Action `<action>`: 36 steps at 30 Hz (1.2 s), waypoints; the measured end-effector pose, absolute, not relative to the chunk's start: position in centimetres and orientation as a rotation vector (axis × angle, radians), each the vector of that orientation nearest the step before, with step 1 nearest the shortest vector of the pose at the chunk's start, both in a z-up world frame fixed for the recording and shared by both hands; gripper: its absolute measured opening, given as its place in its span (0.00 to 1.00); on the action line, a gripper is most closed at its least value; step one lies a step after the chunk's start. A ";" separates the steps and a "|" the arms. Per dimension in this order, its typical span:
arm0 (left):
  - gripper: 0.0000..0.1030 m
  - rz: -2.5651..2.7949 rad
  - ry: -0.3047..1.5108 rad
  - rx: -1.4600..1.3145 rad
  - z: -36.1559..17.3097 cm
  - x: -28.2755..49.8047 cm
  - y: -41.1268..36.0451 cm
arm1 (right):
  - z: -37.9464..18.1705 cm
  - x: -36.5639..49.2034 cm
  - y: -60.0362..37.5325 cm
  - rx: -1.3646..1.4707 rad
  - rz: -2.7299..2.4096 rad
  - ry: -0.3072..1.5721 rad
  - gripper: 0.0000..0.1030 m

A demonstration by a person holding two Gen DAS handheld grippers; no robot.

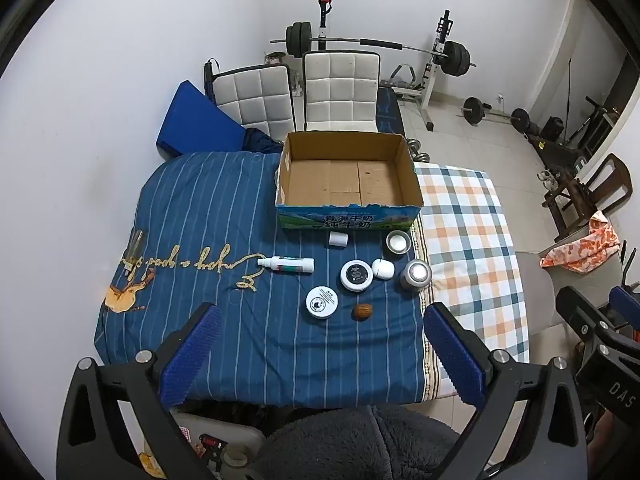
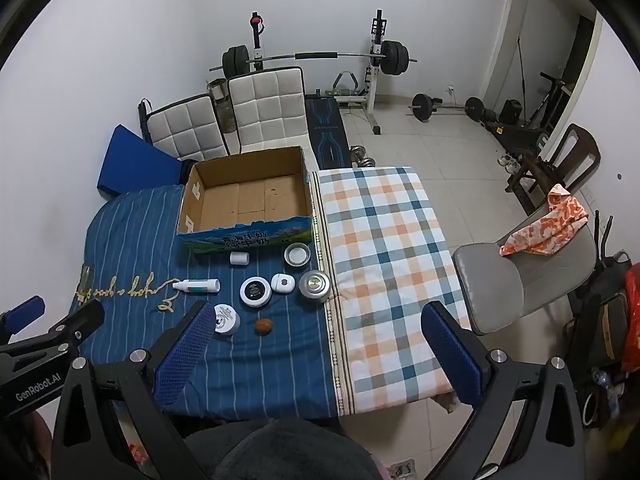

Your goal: Organize rigid objects

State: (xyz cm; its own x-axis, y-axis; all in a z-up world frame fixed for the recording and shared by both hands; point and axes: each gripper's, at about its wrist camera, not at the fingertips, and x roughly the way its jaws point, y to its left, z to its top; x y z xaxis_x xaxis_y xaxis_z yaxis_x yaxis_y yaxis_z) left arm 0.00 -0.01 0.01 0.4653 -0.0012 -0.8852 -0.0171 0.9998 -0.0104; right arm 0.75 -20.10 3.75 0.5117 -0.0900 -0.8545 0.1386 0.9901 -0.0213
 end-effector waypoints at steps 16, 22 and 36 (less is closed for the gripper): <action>1.00 0.012 1.075 -0.016 0.3 -0.1 0.2 | 3.6 0.8 -20.1 0.068 -0.127 1.024 1.00; 1.00 0.008 1.081 -0.016 0.2 0.0 0.4 | 3.6 0.8 -20.1 0.070 -0.126 1.024 1.00; 1.00 0.008 1.083 -0.019 0.0 -0.1 0.1 | 3.6 0.9 -19.9 0.064 -0.127 1.025 1.00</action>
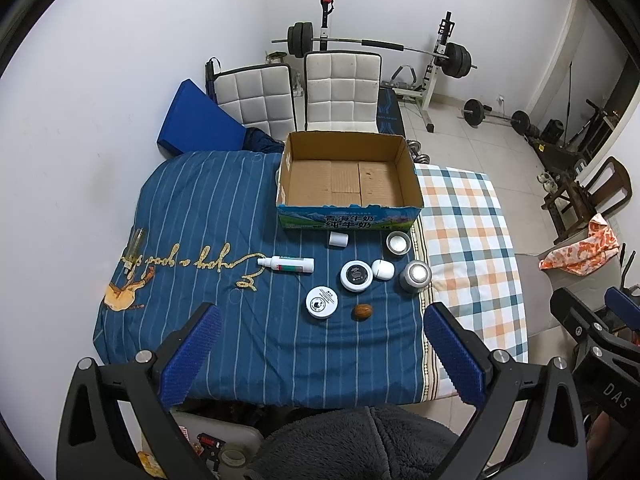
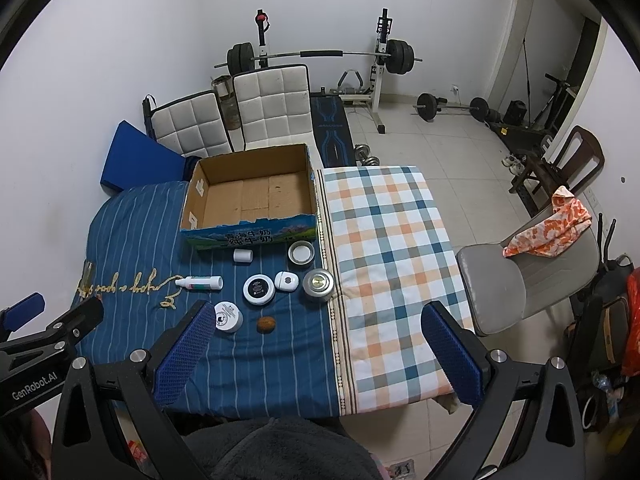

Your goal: Organize rigid objects

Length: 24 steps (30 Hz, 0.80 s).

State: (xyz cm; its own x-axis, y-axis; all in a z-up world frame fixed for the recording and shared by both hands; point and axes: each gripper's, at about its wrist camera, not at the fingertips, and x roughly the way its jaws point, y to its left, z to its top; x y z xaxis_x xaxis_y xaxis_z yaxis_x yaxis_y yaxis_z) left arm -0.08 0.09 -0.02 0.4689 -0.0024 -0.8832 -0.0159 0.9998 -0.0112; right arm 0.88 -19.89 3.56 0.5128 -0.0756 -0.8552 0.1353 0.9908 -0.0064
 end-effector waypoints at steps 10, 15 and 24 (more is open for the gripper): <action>1.00 0.017 1.075 -0.018 0.0 -0.4 -0.4 | 3.4 0.7 -19.3 0.062 -0.127 1.021 1.00; 1.00 0.018 1.071 -0.023 0.1 -0.6 -0.2 | 3.4 0.6 -19.4 0.057 -0.125 1.021 1.00; 1.00 0.016 1.071 -0.023 0.2 -0.5 -0.2 | 3.8 0.8 -19.6 0.059 -0.119 1.021 1.00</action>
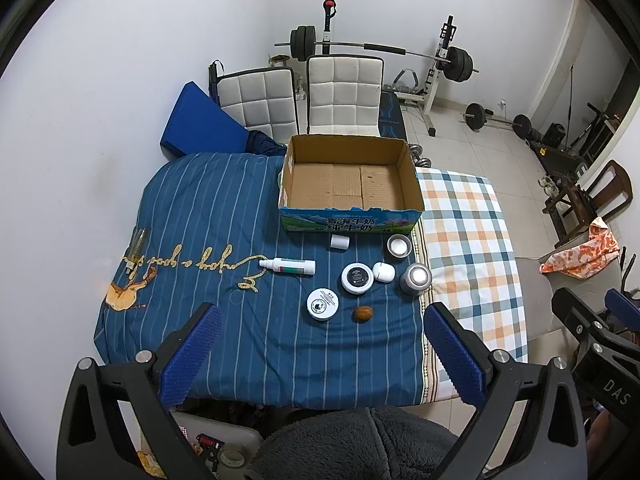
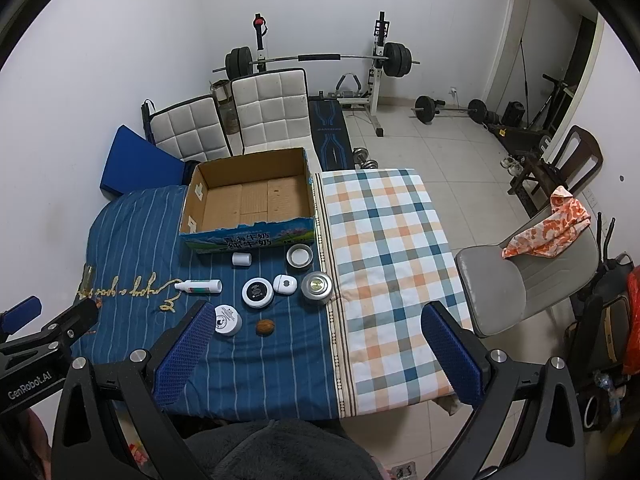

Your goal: Organize rigid objects

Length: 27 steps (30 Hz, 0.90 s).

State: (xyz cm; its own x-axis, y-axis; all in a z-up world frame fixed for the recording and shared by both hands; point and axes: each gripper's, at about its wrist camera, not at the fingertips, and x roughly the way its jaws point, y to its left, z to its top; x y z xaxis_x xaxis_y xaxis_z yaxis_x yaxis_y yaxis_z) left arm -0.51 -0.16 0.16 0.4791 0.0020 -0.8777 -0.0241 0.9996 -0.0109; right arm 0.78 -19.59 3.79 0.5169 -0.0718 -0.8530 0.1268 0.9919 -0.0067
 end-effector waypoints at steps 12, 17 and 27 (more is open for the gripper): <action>1.00 0.015 1.069 -0.026 0.3 -0.6 -0.4 | 3.8 0.8 -19.6 0.061 -0.121 1.020 1.00; 1.00 0.015 1.066 -0.027 0.3 -0.6 -0.3 | 4.0 0.8 -19.7 0.059 -0.125 1.016 1.00; 1.00 0.023 1.055 -0.041 1.2 -0.1 -0.3 | 4.2 1.1 -19.9 0.060 -0.126 1.012 1.00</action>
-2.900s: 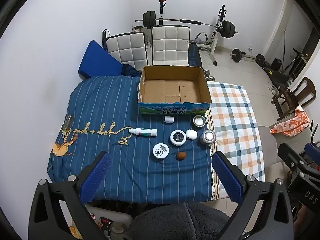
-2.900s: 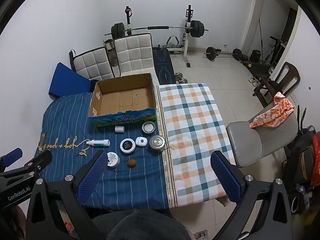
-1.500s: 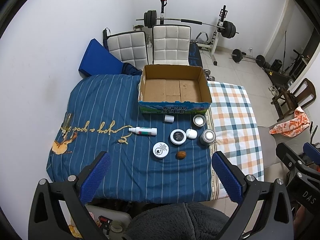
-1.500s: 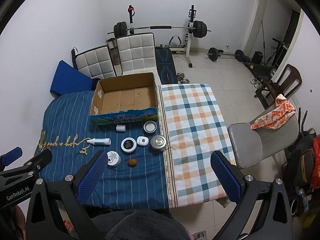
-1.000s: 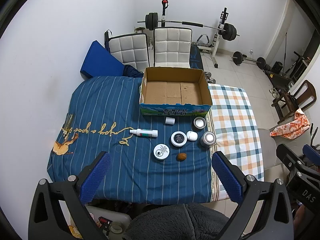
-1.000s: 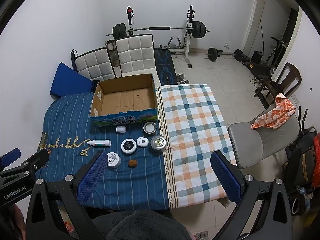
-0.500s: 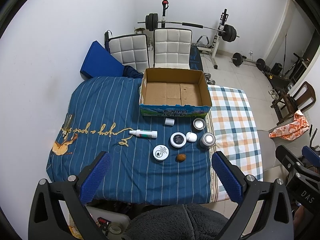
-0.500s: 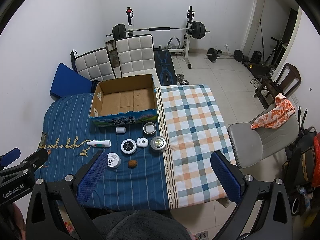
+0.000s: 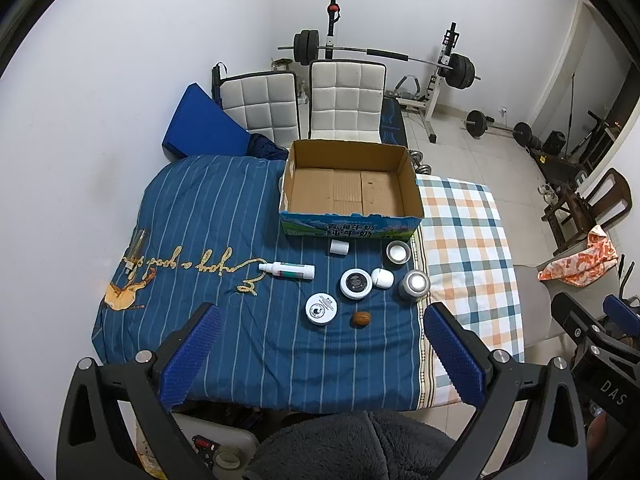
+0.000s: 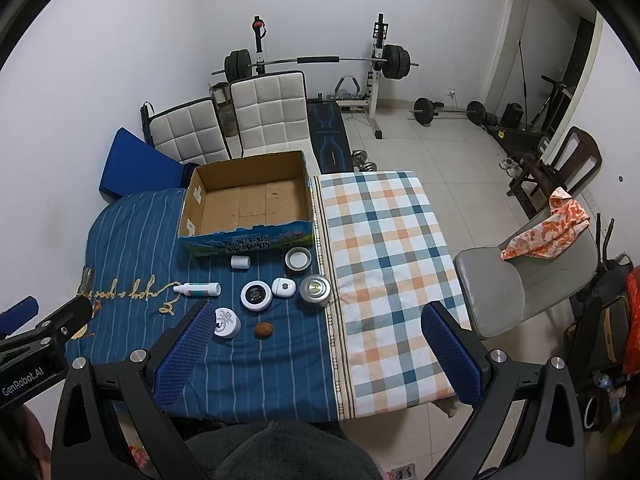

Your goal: Organize rigid objects

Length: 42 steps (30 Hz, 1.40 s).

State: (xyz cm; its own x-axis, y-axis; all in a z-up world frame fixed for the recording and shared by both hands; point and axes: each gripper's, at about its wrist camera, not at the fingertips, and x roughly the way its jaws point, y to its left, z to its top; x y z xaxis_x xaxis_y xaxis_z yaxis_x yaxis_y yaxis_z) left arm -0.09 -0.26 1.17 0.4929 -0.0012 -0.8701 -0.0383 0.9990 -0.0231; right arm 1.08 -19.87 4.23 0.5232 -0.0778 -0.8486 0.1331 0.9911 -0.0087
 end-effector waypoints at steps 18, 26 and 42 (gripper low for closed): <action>1.00 0.027 1.120 -0.083 -2.8 3.0 -0.1 | 2.2 4.5 -21.3 0.067 -0.113 1.048 1.00; 1.00 0.078 1.276 -0.096 -13.4 11.0 1.5 | -9.2 12.8 -22.9 0.075 -0.118 1.224 1.00; 1.00 0.046 1.696 -0.121 -39.2 21.9 -3.1 | -39.9 24.3 -22.8 0.116 -0.100 1.657 0.86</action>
State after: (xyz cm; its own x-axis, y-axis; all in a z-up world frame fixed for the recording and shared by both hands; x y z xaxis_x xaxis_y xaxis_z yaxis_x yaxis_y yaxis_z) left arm 21.94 -3.13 -39.22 -0.1236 -0.0536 -0.9909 -0.1070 0.9934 -0.0404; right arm 24.32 -22.76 -39.89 -0.0876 0.0162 -0.9960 0.1359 0.9907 0.0041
